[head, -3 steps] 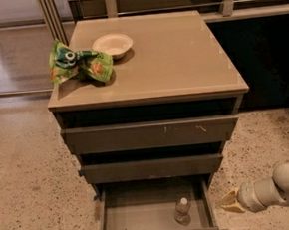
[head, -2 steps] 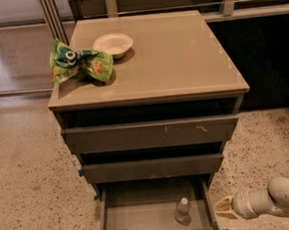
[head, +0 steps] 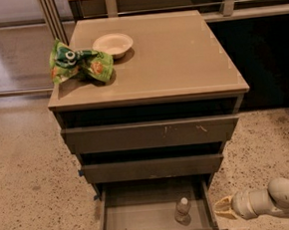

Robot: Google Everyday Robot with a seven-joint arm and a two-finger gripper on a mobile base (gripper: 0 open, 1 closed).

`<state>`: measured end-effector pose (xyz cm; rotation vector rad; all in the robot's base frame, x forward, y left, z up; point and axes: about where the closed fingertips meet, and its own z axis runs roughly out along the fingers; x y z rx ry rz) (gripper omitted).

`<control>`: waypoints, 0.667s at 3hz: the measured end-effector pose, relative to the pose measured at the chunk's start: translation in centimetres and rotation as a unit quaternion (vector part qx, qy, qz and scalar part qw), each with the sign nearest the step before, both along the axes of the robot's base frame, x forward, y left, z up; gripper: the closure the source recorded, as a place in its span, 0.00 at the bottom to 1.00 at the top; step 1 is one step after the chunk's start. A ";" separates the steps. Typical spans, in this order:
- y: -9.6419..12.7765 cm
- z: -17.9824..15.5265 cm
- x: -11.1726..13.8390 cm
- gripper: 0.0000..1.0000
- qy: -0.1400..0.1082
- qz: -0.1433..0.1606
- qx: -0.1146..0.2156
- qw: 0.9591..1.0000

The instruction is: Pick water bottle from bottom drawer and place on counter

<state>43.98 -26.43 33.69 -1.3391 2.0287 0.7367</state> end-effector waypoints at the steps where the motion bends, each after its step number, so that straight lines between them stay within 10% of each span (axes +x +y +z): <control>1: 2.1 -1.0 0.7 0.68 -0.031 0.013 0.037 0.999; 2: 3.6 -1.8 1.3 0.44 -0.044 0.022 0.060 0.997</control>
Offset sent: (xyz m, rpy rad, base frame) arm 0.0213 0.0482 -0.0245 0.1672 -0.1268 0.0599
